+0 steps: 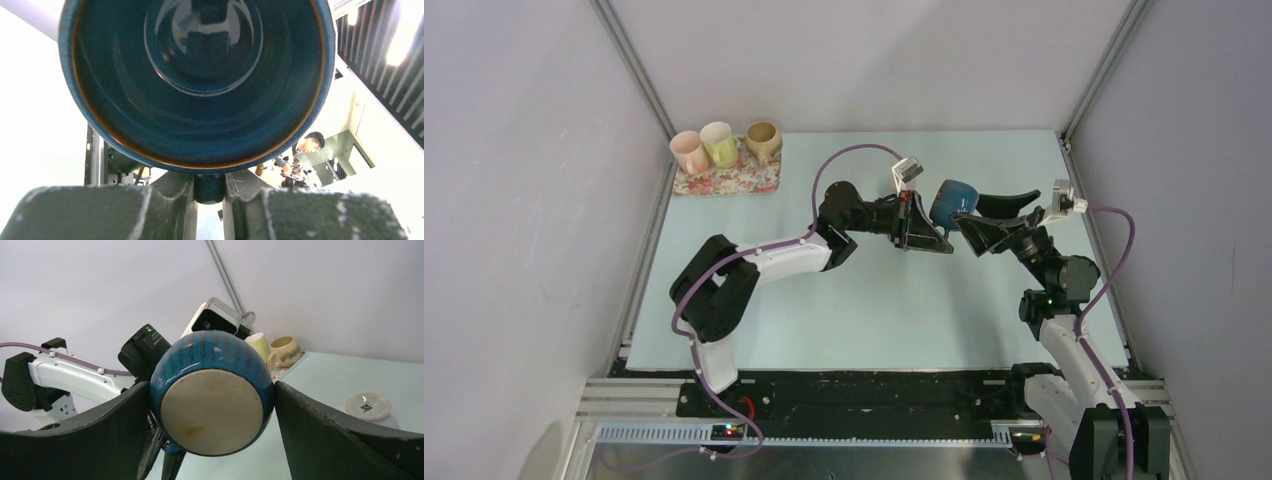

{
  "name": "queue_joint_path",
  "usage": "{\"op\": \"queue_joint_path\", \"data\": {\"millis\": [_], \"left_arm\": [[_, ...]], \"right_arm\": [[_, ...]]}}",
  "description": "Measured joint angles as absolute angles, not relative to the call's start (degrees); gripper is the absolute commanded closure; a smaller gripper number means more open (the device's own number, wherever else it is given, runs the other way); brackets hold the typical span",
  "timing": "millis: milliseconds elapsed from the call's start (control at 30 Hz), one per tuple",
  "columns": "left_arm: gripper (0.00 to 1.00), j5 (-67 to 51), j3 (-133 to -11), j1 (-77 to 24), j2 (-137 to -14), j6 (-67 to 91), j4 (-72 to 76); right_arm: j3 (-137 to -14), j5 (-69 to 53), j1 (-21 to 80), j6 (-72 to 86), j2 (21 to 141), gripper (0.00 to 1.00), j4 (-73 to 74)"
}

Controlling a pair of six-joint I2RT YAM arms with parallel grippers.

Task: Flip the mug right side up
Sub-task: Turn over the cup at the center of the board.

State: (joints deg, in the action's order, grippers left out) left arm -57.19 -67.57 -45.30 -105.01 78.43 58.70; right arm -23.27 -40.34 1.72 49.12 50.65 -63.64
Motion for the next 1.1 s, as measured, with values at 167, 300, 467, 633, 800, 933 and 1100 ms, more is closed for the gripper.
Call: {"op": "queue_joint_path", "data": {"millis": [167,300,467,633,800,933,1100], "left_arm": [[1.0,-57.3,-67.9,-44.6,-103.4,72.6,50.7],[1.0,-56.9,-68.2,-43.6,-100.6,65.3,41.2],[1.0,-54.1,-69.5,-42.0,-97.0,54.8,28.7],[1.0,-49.9,-70.9,-40.1,-93.5,44.2,17.3],[1.0,-43.7,-70.9,-33.1,-89.9,34.2,5.0],[1.0,-40.6,-70.9,-27.4,-87.8,29.3,-0.5],[1.0,-40.3,-71.0,-21.7,-85.7,26.4,-4.3]], "right_arm": [[-23.3,-41.0,1.3,48.8,50.7,0.17,-61.7],[-23.3,-41.6,1.3,48.6,50.7,0.17,-60.6],[-23.3,-42.5,0.9,47.8,50.7,0.16,-59.5],[-23.2,-42.7,0.5,47.9,50.8,0.16,-58.2],[-23.2,-39.7,-1.7,48.0,50.7,0.16,-58.8],[-23.2,-39.1,-1.7,48.0,50.7,0.17,-58.9],[-23.2,-38.8,-1.9,48.0,50.7,0.17,-58.9]]}}
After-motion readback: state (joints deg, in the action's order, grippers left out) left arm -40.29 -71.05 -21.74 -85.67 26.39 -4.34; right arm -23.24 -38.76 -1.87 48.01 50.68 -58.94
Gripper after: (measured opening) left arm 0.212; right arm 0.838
